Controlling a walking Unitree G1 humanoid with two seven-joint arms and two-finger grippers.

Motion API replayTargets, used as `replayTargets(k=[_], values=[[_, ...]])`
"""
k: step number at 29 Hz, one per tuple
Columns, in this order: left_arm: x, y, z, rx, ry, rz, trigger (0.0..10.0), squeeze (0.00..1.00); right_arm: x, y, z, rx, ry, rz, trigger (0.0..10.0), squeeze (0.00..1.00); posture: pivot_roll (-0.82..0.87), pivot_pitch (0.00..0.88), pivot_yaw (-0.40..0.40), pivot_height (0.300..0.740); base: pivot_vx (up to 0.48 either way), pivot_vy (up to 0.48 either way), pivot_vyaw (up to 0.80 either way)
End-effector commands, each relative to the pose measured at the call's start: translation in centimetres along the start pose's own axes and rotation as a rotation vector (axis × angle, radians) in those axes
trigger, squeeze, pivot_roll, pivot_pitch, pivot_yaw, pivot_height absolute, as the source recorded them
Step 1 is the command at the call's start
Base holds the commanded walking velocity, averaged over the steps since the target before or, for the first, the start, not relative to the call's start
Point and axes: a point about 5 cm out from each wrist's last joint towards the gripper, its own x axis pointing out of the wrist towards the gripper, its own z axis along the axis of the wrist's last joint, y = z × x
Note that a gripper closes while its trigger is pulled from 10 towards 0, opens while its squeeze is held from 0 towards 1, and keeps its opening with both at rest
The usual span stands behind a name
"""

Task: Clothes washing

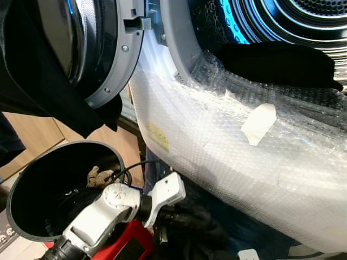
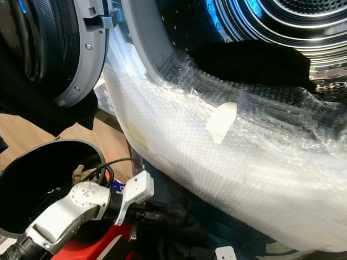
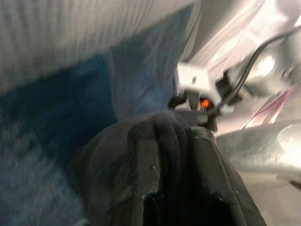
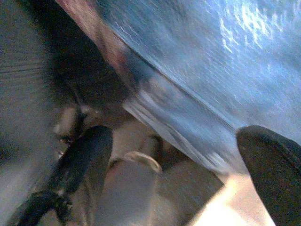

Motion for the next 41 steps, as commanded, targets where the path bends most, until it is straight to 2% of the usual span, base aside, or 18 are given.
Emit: replayTargets(k=[1,2,3,5,9,11,14,16,21,23,27,31,35,37,38,39,40,41], values=[[-0.5,0.0,-0.3,0.013,0.004,0.010,0.0,0.00,-0.2,0.3,0.3,-0.017,-0.036,0.111,10.0,0.58,0.04,0.151,-0.023,0.740,0.000,0.000,0.00],[-0.6,-0.1,-0.5,0.005,0.006,0.010,0.0,0.00,-0.3,0.5,0.4,-0.033,-0.047,0.168,10.0,0.58,0.04,0.152,-0.025,0.740,0.000,0.000,0.00],[-0.8,-0.1,-0.6,0.009,0.017,0.016,0.0,0.00,-0.6,0.7,0.7,-0.044,-0.077,0.279,10.0,1.00,0.04,0.162,-0.031,0.740,0.000,0.000,0.00],[-0.8,0.0,-0.6,0.011,0.019,0.017,0.0,0.00,-0.7,0.7,0.8,-0.047,-0.085,0.303,10.0,1.00,0.04,0.162,-0.031,0.740,0.000,0.000,0.00],[-0.9,-0.1,-0.8,0.001,0.014,0.017,0.0,0.00,-2.1,0.6,0.9,-0.188,-0.109,0.528,10.0,1.00,0.02,0.165,-0.034,0.740,0.000,0.000,0.00],[-0.7,-0.1,-0.8,-0.002,0.009,0.020,0.0,0.00,-3.0,0.4,1.6,-0.184,-0.156,0.625,10.0,1.00,0.02,0.171,-0.042,0.740,0.000,0.000,0.00],[-0.5,-0.2,-0.8,0.001,0.005,0.013,0.0,0.00,-4.0,0.3,3.0,-0.175,-0.230,0.686,10.0,1.00,0.02,0.173,-0.043,0.740,0.000,0.000,0.00],[-0.3,-0.5,-0.6,0.003,0.000,-0.009,0.0,0.00,-5.3,0.9,4.4,-0.193,-0.302,0.790,10.0,1.00,0.02,0.175,-0.042,0.740,0.000,0.000,0.00],[0.2,-0.8,-0.3,-0.005,-0.019,-0.040,0.0,0.00,-6.7,2.7,7.2,-0.182,-0.450,0.872,10.0,1.00,0.01,0.174,-0.039,0.740,0.000,0.000,0.00],[0.3,-0.8,-0.2,-0.004,-0.027,-0.048,0.0,0.00,-7.2,3.4,7.7,-0.202,-0.465,0.891,10.0,1.00,0.01,0.169,-0.031,0.740,0.000,0.000,0.00],[0.9,-0.4,0.4,0.012,-0.037,-0.069,0.0,0.00,-8.0,5.1,8.2,-0.250,-0.461,0.945,10.0,1.00,0.00,0.163,-0.031,0.740,0.000,0.000,0.00],[1.5,-0.3,0.8,0.024,-0.046,-0.083,0.0,0.00,-7.7,5.7,8.6,-0.265,-0.462,0.920,10.0,1.00,0.00,0.158,-0.029,0.740,0.000,0.000,0.00],[2.1,-0.6,1.2,0.036,-0.060,-0.106,0.0,0.00,-8.0,6.6,8.7,-0.280,-0.448,0.963,10.0,1.00,-0.01,0.152,-0.028,0.740,0.000,0.000,0.00],[2.5,-0.8,1.6,0.042,-0.077,-0.118,0.0,0.00,-7.5,6.7,8.8,-0.296,-0.428,0.905,10.0,1.00,-0.01,0.148,-0.028,0.740,0.000,0.000,0.00],[2.7,-0.8,1.7,0.044,-0.084,-0.119,0.0,0.00,-7.3,6.9,8.8,-0.299,-0.420,0.884,10.0,0.89,-0.01,0.148,-0.028,0.740,0.000,0.000,0.00],[2.8,-0.8,1.8,0.045,-0.086,-0.120,0.0,0.00,-7.2,6.9,8.8,-0.301,-0.417,0.879,10.0,0.89,-0.01,0.148,-0.028,0.740,0.000,0.000,0.00],[2.9,-0.7,1.9,0.047,-0.091,-0.120,0.0,0.00,-7.0,7.0,8.8,-0.305,-0.414,0.872,10.0,0.03,-0.01,0.145,-0.029,0.740,0.000,0.000,0.00],[3.0,-0.7,2.0,0.049,-0.097,-0.118,0.0,0.00,-6.9,7.0,8.8,-0.303,-0.412,0.866,10.0,0.00,-0.01,0.145,-0.029,0.740,0.000,0.000,0.00]])
